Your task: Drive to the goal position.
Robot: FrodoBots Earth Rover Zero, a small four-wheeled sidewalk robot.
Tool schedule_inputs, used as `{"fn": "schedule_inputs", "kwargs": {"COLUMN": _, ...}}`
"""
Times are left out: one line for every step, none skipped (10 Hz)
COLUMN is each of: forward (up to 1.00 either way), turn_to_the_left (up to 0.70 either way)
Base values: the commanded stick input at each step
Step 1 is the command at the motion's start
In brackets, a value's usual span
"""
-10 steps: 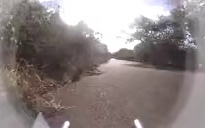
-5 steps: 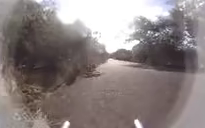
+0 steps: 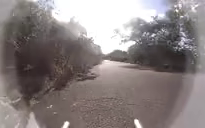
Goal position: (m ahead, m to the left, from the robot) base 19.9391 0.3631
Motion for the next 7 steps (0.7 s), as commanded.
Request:
{"fn": "schedule_inputs", "kwargs": {"forward": 0.7, "turn_to_the_left": -0.15}}
{"fn": "schedule_inputs", "kwargs": {"forward": 0.7, "turn_to_the_left": -0.2}}
{"fn": "schedule_inputs", "kwargs": {"forward": 0.7, "turn_to_the_left": -0.34}}
{"fn": "schedule_inputs", "kwargs": {"forward": 0.7, "turn_to_the_left": -0.31}}
{"fn": "schedule_inputs", "kwargs": {"forward": 0.7, "turn_to_the_left": -0.28}}
{"fn": "schedule_inputs", "kwargs": {"forward": 0.7, "turn_to_the_left": 0.0}}
{"fn": "schedule_inputs", "kwargs": {"forward": 0.7, "turn_to_the_left": 0.0}}
